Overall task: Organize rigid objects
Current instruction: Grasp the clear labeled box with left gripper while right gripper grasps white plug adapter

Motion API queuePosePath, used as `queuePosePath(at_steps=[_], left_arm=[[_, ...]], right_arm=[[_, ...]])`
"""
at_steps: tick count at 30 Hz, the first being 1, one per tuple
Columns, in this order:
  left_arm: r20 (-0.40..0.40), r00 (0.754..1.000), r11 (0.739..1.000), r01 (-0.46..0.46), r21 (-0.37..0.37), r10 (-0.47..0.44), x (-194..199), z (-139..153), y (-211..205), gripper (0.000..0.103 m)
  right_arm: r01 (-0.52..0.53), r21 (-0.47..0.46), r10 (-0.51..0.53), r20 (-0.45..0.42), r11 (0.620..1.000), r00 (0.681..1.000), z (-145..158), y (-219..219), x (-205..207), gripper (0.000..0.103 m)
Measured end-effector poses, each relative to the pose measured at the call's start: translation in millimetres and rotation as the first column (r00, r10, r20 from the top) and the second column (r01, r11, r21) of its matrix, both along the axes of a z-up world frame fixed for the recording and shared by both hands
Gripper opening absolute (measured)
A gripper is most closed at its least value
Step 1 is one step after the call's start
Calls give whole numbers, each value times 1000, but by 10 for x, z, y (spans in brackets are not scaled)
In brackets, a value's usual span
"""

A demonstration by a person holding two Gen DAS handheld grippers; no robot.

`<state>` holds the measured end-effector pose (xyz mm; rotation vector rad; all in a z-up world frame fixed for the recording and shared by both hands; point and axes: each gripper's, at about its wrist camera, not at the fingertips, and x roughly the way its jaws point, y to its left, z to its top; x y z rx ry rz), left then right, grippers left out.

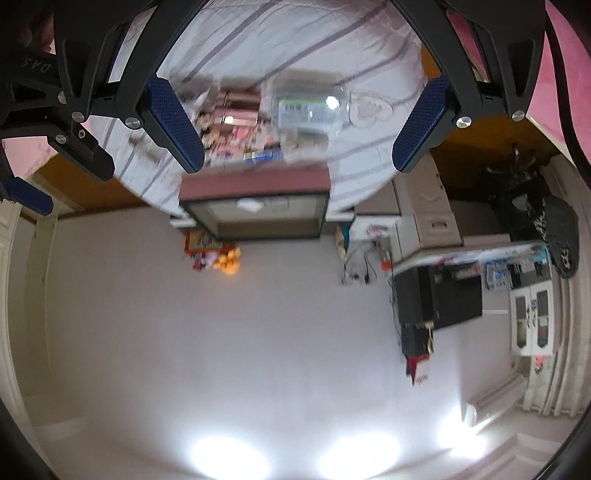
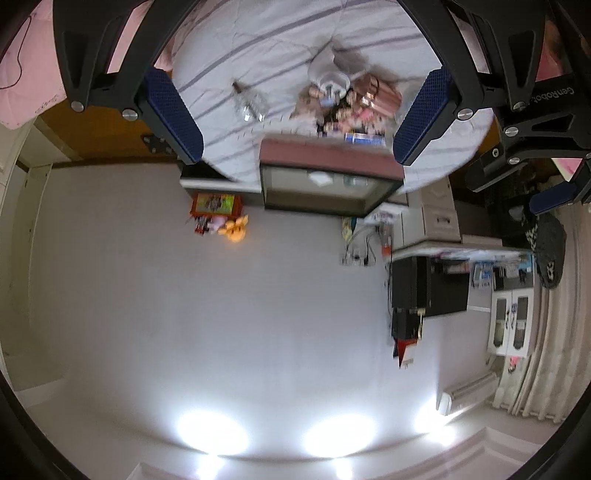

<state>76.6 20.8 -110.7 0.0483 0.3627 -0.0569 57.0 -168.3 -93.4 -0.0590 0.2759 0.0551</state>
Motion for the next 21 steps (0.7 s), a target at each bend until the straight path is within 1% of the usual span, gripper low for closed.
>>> queuePosePath(at_steps=[3, 5, 8, 9, 11, 14, 18, 21], left_arm=[[-87, 996, 1000, 2, -6, -2, 155, -282, 41, 103], [-145, 989, 1000, -5, 1, 5, 257, -459, 74, 103], [-224, 974, 1000, -23, 13, 25, 403, -710, 162, 103], [-244, 969, 1000, -30, 9, 31, 444, -771, 203, 103], [-286, 958, 999, -38, -23, 29, 524, -874, 285, 103], [-330, 944, 997, -27, -77, 0, 631, -984, 368, 103], [-366, 930, 997, -31, -73, 2, 777, -1085, 376, 103], [-393, 919, 996, -11, -92, -26, 928, -1128, 345, 103]], right_arm=[[0, -5, -1, -57, 1000, 998, -236, 16, 132, 103], [-13, 12, 15, -107, 1000, 994, -408, 10, 236, 103], [-32, 20, 35, -203, 999, 979, -666, 33, 413, 103], [-38, 19, 41, -233, 999, 972, -754, 34, 471, 103], [-39, 15, 42, -287, 999, 957, -930, 40, 603, 103], [-35, 38, 47, -358, 999, 933, -1150, 9, 796, 103], [-53, 84, 83, -420, 995, 904, -1301, -46, 1020, 103], [-68, 138, 124, -448, 988, 885, -1337, -92, 1129, 102]])
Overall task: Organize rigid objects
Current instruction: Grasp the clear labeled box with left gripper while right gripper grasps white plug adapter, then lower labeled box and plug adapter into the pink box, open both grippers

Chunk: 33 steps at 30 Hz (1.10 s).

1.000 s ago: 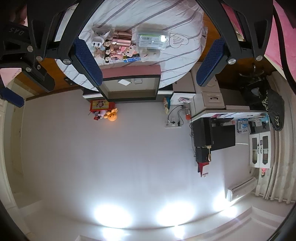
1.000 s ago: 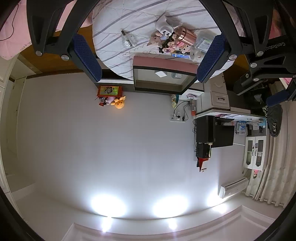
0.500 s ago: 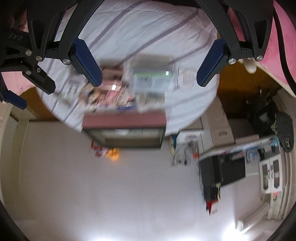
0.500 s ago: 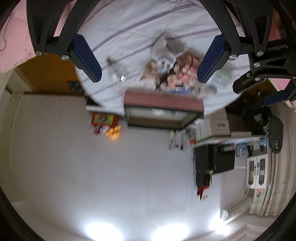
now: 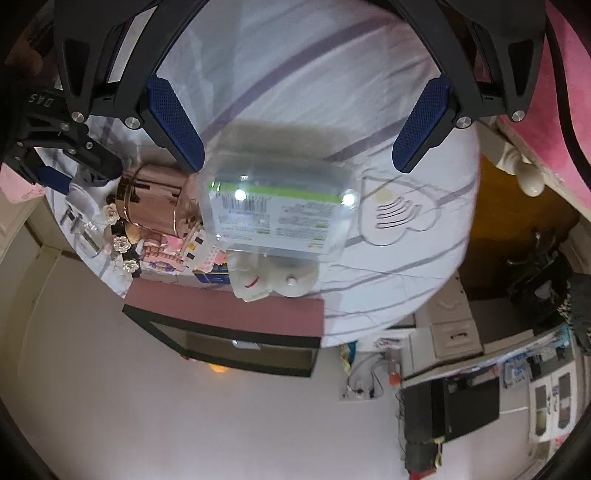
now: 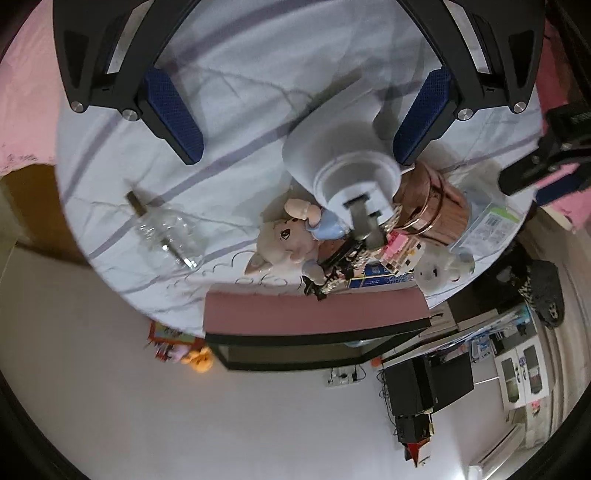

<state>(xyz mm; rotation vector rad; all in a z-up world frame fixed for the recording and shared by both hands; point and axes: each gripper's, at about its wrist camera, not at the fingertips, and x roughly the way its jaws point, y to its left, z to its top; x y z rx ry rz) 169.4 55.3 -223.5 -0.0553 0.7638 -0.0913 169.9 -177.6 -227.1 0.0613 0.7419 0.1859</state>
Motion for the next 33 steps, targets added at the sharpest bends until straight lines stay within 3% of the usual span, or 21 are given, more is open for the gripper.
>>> queuePosePath(at_steps=[7, 10, 12, 17, 21, 33], left_arm=[[-62, 997, 999, 38, 38, -35, 323, -104, -173, 103], [-70, 997, 998, 46, 44, -43, 379, -100, -204, 103], [-64, 997, 999, 38, 40, -35, 390, -92, -185, 93], [-33, 999, 1000, 21, -5, -22, 328, -39, -104, 93], [22, 1000, 1000, 3, 2, -3, 213, 111, -101, 93], [212, 977, 1000, 5, 12, -8, -54, 704, -241, 93]], right_arm=[[-26, -25, 26, -16, 999, 1000, 19, -53, 102, 76], [-28, -24, 28, -11, 999, 1000, 36, -43, 130, 50], [-27, -20, 27, -15, 999, 1000, 46, -52, 146, 50], [-29, -30, 28, -8, 999, 1000, 74, -26, 149, 50], [-16, -33, 16, 6, 999, 1000, 122, -45, 131, 51], [-9, -18, 12, 191, 1000, 981, 698, 39, -70, 51]])
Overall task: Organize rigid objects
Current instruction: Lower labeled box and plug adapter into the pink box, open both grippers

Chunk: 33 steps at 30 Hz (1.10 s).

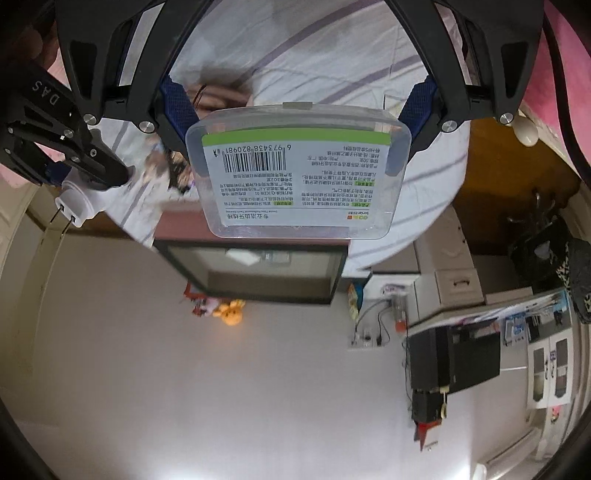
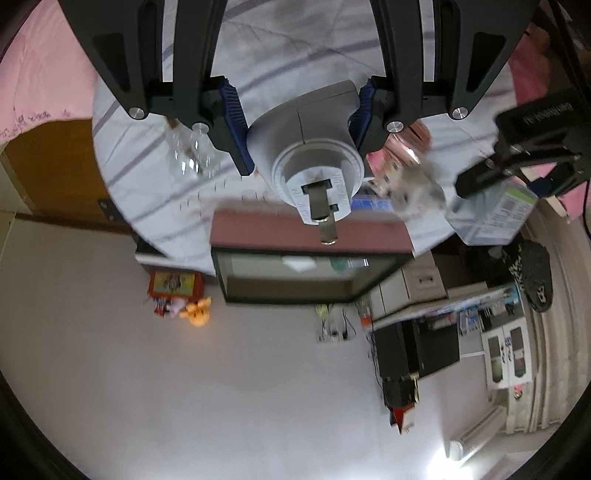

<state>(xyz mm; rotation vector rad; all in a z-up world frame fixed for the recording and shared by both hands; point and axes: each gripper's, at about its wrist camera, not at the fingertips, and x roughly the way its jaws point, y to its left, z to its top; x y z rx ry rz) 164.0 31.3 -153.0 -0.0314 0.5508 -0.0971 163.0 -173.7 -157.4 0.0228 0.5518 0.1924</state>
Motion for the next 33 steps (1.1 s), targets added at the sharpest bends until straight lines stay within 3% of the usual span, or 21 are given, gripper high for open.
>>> queuePosePath(at_steps=[9, 17, 21, 26, 30, 33], left_arm=[[80, 996, 999, 34, 3, -34, 126, 351, -83, 93], [60, 994, 996, 86, 39, -88, 921, 531, -171, 93], [-12, 994, 993, 109, 34, -108, 1607, 553, -189, 93], [-183, 978, 994, 108, 32, -101, 2573, 344, -206, 93], [-285, 955, 990, 108, 89, -79, 3093, 119, -280, 93], [-404, 912, 989, 116, 96, -68, 3404, -89, -324, 93]], right_arm=[[-25, -6, 25, 111, 1000, 994, 438, 141, 56, 51], [-29, -26, 31, 108, 999, 994, 595, 152, 626, 51], [-36, -12, 37, 74, 999, 997, 648, 94, 1163, 51], [-45, 24, 46, -40, 999, 998, 554, 26, 2031, 51], [-39, 45, 45, -138, 998, 989, 354, -27, 2564, 51], [-32, 40, 40, -215, 999, 976, 165, -5, 2898, 51]])
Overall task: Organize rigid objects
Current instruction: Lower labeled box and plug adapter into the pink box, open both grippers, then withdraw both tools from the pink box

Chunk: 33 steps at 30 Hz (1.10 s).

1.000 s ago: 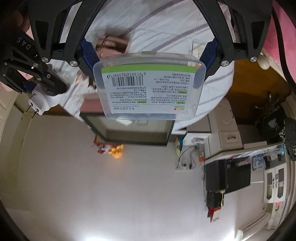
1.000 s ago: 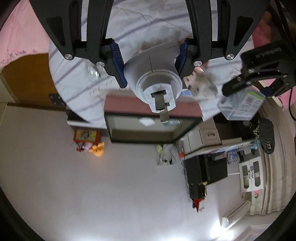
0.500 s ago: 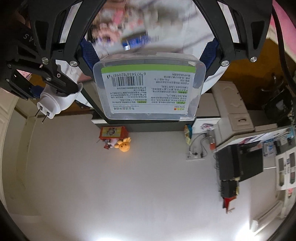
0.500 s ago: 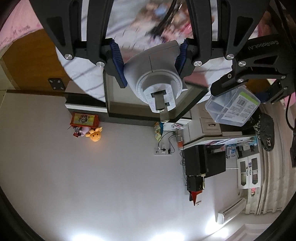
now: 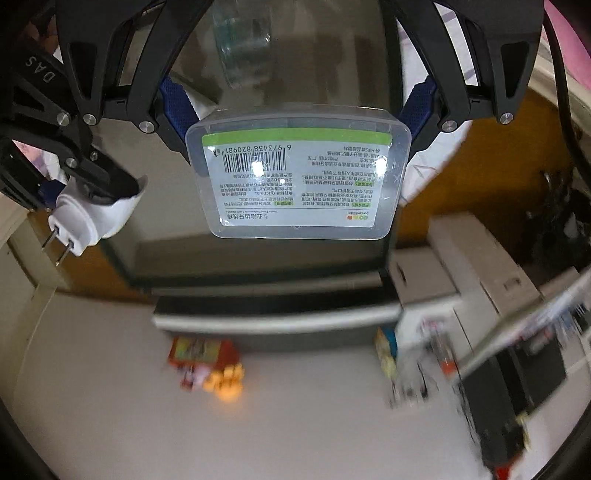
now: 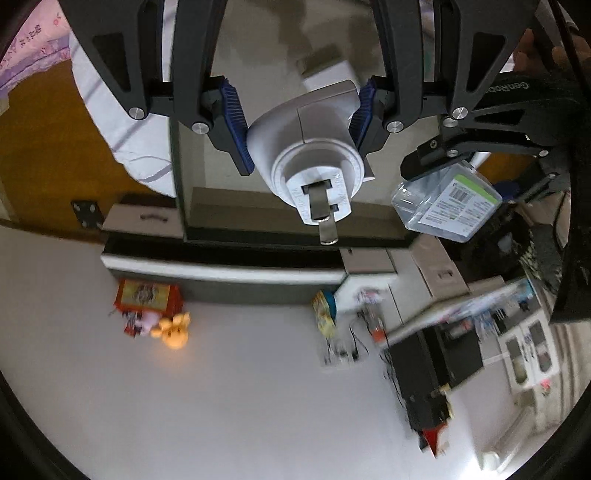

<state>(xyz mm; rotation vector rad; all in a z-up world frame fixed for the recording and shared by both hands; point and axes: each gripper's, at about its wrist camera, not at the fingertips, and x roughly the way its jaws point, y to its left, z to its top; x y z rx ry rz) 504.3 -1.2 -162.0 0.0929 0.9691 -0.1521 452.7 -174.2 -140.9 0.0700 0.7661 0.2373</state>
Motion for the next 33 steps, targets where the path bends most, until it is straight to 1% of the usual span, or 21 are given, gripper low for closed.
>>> queuePosePath(at_steps=[1, 3, 5, 6, 8, 10, 11, 12, 13, 14, 17, 19, 21, 22, 23, 25, 28, 30, 33], left_arm=[[-36, 999, 1000, -3, -1, 2, 66, -65, -8, 93], [-81, 997, 1000, -5, 8, 5, 128, -164, -19, 93], [-107, 994, 999, 0, 34, 4, 145, -220, -49, 93], [-118, 993, 1000, 9, 30, -5, 142, -231, -80, 93], [-152, 988, 1000, -4, 4, 4, 153, -255, -81, 93], [-162, 987, 1000, -12, -10, 10, 164, -260, -46, 93], [-160, 987, 1000, -15, -13, 13, 146, -258, -30, 93], [-155, 988, 999, -15, -37, 9, 113, -235, -22, 94], [-155, 988, 998, -20, -53, 11, 96, -216, -19, 94], [-149, 989, 998, -25, -62, 15, 52, -188, -4, 94], [-96, 995, 999, -5, -54, 0, -136, -74, -32, 95], [-64, 998, 999, -11, -35, 9, -250, -6, -35, 95], [-51, 999, 999, -21, -28, 19, -355, 59, -35, 99], [-49, 998, 999, -33, -28, 32, -396, 82, -27, 99], [-43, 998, 999, -41, -32, 40, -433, 108, -19, 99], [-8, 999, 997, -41, -71, 41, -585, 209, 9, 99], [90, 995, 990, -31, -135, 43, -1009, 465, 41, 99], [134, 990, 989, -26, -143, 46, -1240, 584, 41, 99], [228, 972, 989, -17, -148, 51, -1737, 780, 59, 99]], right_arm=[[2, 7, -2, -19, 1000, 1000, -57, -19, 59, 51], [9, 16, -8, -87, 1000, 996, -191, -74, 215, 51], [15, 40, -10, -140, 999, 990, -296, -116, 319, 51], [15, 33, -9, -167, 999, 986, -344, -119, 350, 51], [36, 32, -29, -192, 999, 981, -392, -160, 373, 53], [43, 49, -32, -198, 998, 980, -363, -187, 369, 57], [37, 53, -26, -198, 998, 980, -343, -190, 351, 61], [44, 44, -34, -195, 998, 980, -328, -202, 331, 77], [53, 35, -46, -186, 998, 981, -306, -221, 292, 86], [53, 37, -46, -171, 998, 984, -275, -212, 259, 90], [40, 55, -32, -136, 998, 990, -176, -238, 69, 90], [41, 41, -38, -91, 998, 995, -79, -218, -88, 90], [50, 31, -49, -52, 998, 997, 2, -198, -219, 90], [51, 25, -50, -37, 998, 998, 39, -192, -303, 90], [48, 21, -47, -31, 999, 998, 63, -182, -363, 90], [52, 16, -51, -11, 999, 999, 115, -179, -505, 90], [50, 8, -50, 23, 999, 998, 222, -176, -765, 90], [67, -6, -67, 76, 998, 995, 332, -183, -981, 90], [93, -2, -91, 172, 996, 981, 533, -219, -1390, 90]])
